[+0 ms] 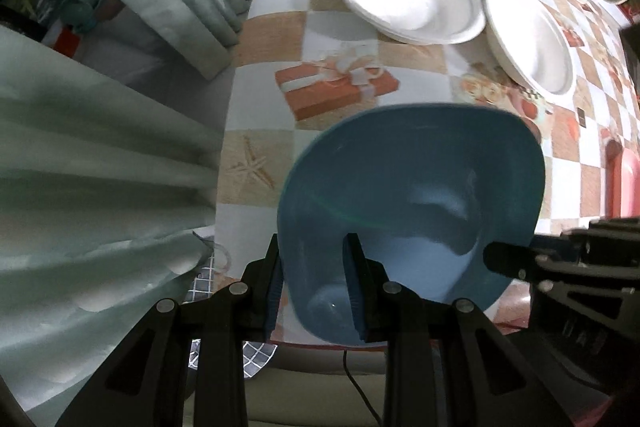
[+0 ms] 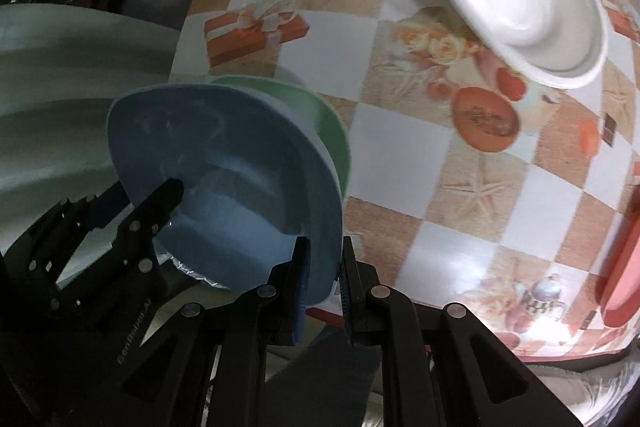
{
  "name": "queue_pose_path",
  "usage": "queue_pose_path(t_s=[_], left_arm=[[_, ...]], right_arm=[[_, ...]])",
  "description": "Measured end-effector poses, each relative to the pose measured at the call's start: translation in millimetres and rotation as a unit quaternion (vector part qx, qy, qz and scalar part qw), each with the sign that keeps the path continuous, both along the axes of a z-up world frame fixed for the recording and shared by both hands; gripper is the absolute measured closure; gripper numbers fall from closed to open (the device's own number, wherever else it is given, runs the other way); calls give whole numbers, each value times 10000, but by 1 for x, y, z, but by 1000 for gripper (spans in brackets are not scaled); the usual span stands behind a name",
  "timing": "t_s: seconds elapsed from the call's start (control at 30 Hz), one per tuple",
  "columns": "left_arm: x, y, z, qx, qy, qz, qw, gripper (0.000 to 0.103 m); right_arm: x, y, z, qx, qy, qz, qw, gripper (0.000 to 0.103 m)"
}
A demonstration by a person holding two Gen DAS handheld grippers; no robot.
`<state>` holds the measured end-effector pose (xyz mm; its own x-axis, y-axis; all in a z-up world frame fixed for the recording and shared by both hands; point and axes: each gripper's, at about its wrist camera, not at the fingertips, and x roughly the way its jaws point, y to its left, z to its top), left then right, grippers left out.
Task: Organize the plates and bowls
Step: 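Lift the blue plate onto the green plate and open the left tool, then move the left tool toward the pink square plate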
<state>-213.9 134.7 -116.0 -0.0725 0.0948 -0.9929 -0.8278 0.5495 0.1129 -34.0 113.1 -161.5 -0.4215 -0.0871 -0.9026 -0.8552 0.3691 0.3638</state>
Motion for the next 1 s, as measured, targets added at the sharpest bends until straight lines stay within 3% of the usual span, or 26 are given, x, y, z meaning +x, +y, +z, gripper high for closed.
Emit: queue_pose_path(t_s=[0.1, 0.2, 0.23, 0.27, 0.3, 0.4, 0.47, 0.57, 0.67, 0.8, 1.0], left_arm=[[2, 4, -1, 64, 12, -44, 10000, 72], [6, 3, 1, 175, -13, -124, 9998, 57], [7, 3, 1, 211, -74, -135, 9997, 45], [9, 3, 1, 261, -84, -140, 9995, 31], [10, 2, 2, 313, -91, -149, 9994, 30], [13, 3, 1, 437, 40, -168, 9989, 25], [12, 5, -3, 335, 114, -111, 9993, 22], [13, 2, -3, 235, 57, -101, 9997, 22], [20, -6, 4, 172, -35, -199, 9996, 17], [46, -21, 11, -116, -293, -534, 9981, 16], [99, -46, 14, -402, -431, -1229, 9907, 16]], right_arm=[[-8, 8, -10, -45, 68, -12, 10000, 86], [-18, 16, -19, 0, 182, -22, 9998, 86], [-20, 18, -19, 10, 192, -9, 9998, 85], [-21, 19, -19, 8, 137, 15, 9999, 76], [-19, 19, -17, 9, 77, 35, 10000, 72], [-13, 19, -18, 11, -79, -47, 10000, 41], [-3, 16, -17, 53, 16, -222, 9997, 10], [11, 9, -11, 123, -44, -331, 9994, 9], [25, -2, -2, 168, -403, -239, 9988, 9], [41, -24, 0, 125, -675, -247, 9973, 9], [85, -62, -9, -186, -631, -980, 9930, 9]])
